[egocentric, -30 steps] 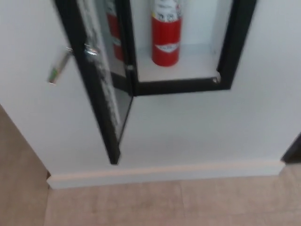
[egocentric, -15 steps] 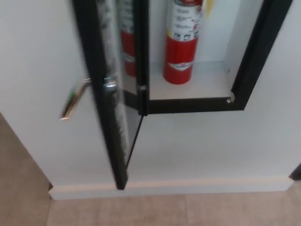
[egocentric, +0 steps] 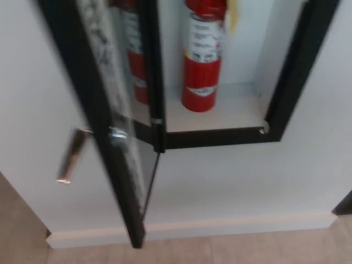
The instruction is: The robot wallks towards the fire extinguisher and uses its left hand to push the door to the right and close it
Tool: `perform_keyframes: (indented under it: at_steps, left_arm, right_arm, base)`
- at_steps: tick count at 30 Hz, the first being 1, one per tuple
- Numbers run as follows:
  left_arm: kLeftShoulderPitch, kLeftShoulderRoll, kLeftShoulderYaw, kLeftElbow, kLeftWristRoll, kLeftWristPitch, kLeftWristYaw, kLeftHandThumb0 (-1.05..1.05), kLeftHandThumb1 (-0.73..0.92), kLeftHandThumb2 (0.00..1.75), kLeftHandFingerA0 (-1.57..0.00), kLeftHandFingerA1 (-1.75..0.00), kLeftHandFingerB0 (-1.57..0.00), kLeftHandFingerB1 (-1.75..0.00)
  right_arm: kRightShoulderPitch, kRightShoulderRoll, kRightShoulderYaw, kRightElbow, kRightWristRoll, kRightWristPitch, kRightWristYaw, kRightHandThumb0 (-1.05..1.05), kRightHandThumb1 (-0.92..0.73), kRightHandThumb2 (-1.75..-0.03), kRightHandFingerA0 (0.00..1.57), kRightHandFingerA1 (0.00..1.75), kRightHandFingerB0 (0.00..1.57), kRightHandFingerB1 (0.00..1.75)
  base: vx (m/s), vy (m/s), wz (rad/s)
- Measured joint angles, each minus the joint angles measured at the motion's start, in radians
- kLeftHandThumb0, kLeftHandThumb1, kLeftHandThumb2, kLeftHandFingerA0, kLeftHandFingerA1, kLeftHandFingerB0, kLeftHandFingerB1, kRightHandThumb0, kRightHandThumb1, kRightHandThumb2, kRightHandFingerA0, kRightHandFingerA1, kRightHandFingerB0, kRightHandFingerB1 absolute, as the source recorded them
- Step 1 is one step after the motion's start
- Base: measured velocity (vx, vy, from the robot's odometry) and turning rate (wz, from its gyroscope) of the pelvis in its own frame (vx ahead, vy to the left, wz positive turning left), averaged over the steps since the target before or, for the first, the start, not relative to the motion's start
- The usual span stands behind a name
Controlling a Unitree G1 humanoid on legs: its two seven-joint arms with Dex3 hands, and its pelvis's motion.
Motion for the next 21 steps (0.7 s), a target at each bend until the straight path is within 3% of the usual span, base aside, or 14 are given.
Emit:
perform_keyframes:
  at_steps: [4, 5, 11, 12, 13, 19, 20, 21]
  left_arm:
    - [-0.010, 0.011, 0.013, -0.001, -0.001, -0.002, 0.000, -0.50, 0.49, 0.56, -0.59, -0.54, -0.76, -0.44]
    - [-0.010, 0.010, 0.014, -0.001, -0.001, -0.002, 0.000, -0.58, 0.50, 0.56, -0.49, -0.54, -0.49, -0.39]
    - [-0.011, 0.012, 0.005, 0.002, 0.003, -0.002, 0.001, -0.57, 0.49, 0.56, -0.50, -0.55, -0.51, -0.40]
    - [-0.010, 0.013, 0.004, 0.003, 0.003, -0.002, 0.001, -0.53, 0.50, 0.56, -0.49, -0.51, -0.64, -0.41]
    - [-0.011, 0.013, 0.003, 0.003, 0.003, -0.002, 0.001, -0.51, 0.55, 0.57, -0.47, -0.50, -0.58, -0.39]
    - [-0.021, 0.013, 0.007, -0.003, 0.001, -0.002, -0.007, -0.53, 0.55, 0.57, -0.45, -0.50, -0.49, -0.37]
    - [-0.023, 0.013, 0.007, -0.003, 0.001, -0.002, -0.008, -0.59, 0.41, 0.80, -0.50, -0.63, -0.38, -0.49]
    - [-0.024, 0.013, 0.007, -0.003, 0.001, -0.002, -0.008, -0.59, 0.41, 0.80, -0.50, -0.63, -0.38, -0.49]
  right_arm:
    - [-0.015, 0.006, 0.005, 0.010, -0.003, 0.000, -0.001, -0.56, -0.47, -0.54, 0.33, 0.43, 0.30, 0.32]
    - [-0.017, 0.006, 0.005, 0.013, -0.003, 0.000, -0.001, -0.57, -0.47, -0.55, 0.32, 0.44, 0.31, 0.32]
    - [-0.022, 0.006, 0.007, 0.023, -0.003, -0.002, -0.001, -0.57, -0.47, -0.54, 0.31, 0.43, 0.30, 0.32]
    - [-0.023, 0.006, 0.007, 0.024, -0.003, -0.002, -0.001, -0.56, -0.47, -0.55, 0.29, 0.45, 0.30, 0.32]
    - [-0.023, 0.006, 0.007, 0.024, -0.003, -0.003, -0.001, -0.62, -0.38, -0.74, 0.28, 0.52, 0.25, 0.42]
    - [-0.018, -0.012, 0.000, -0.014, 0.000, 0.000, 0.002, -0.60, -0.38, -0.74, 0.28, 0.52, 0.25, 0.42]
    - [-0.014, -0.011, -0.001, -0.023, 0.001, 0.002, 0.004, -0.55, -0.45, -0.55, 0.32, 0.46, 0.31, 0.31]
    - [-0.013, -0.011, -0.001, -0.025, 0.001, 0.002, 0.004, -0.55, -0.45, -0.55, 0.32, 0.46, 0.31, 0.31]
  base:
    - [0.08, 0.172, 0.03]
    - [0.07, 0.099, 0.05]
    - [0.08, 0.007, 0.04]
    - [0.06, -0.128, 0.00]
    - [0.06, -0.151, 0.01]
    - [-0.01, -0.223, -0.11]
    - [0.00, 0.000, 0.00]
    - [0.02, -0.027, -0.07]
